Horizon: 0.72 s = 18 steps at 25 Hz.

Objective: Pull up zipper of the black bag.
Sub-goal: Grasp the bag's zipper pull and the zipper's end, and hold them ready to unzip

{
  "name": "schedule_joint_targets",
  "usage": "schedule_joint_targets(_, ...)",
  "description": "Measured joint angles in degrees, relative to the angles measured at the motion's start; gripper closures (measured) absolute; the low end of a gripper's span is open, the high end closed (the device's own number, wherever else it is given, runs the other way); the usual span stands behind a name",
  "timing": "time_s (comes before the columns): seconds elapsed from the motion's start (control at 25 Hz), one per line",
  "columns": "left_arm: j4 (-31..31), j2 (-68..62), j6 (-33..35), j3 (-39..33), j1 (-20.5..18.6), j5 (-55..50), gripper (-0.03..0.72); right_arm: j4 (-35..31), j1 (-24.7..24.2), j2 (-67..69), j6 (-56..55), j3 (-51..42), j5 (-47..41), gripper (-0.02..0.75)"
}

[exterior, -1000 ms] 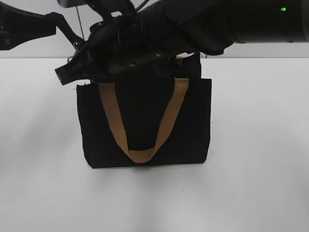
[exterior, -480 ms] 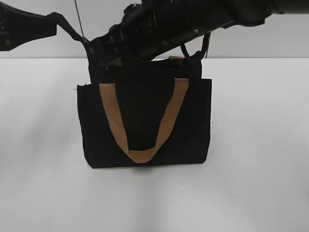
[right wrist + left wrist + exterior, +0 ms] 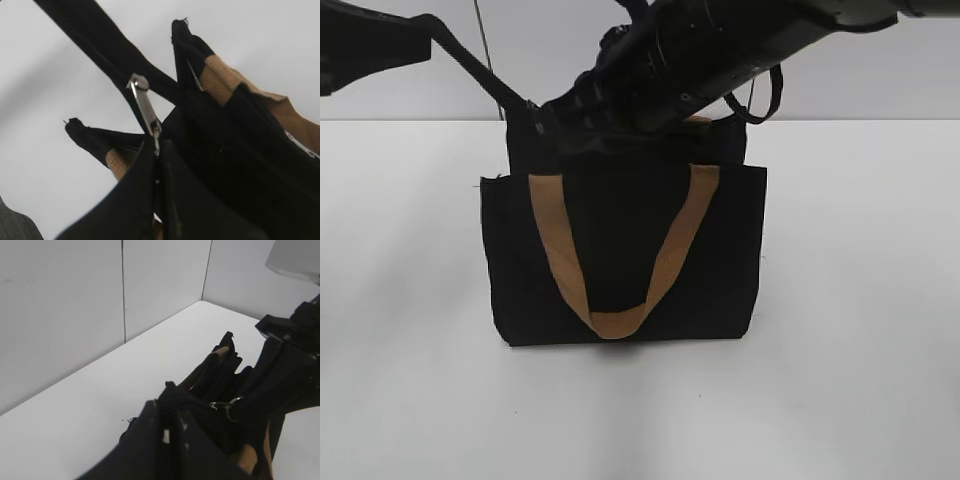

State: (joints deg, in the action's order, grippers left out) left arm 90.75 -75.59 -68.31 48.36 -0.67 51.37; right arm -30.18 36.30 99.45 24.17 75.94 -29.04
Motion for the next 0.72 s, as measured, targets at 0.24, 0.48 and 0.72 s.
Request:
schedule_joint_targets(0.24,0.00,1.64,0.00,-0.39,0.06,-1.61,0.668,0.85,0.00,-0.02,-0.60,0.00,-0.59,0.738)
schedule_joint_targets(0.48,0.23,2.10,0.00,-0.39,0.06,-2.02,0.668,3.94,-2.45,-0.06,-5.48,0.06,-3.29,0.738)
schedule_joint_targets(0.72,0.18,2.11,0.00,-0.39,0.19,-2.81,0.668,6.45,-4.78,-1.29,-7.73,0.08,-5.95,0.738)
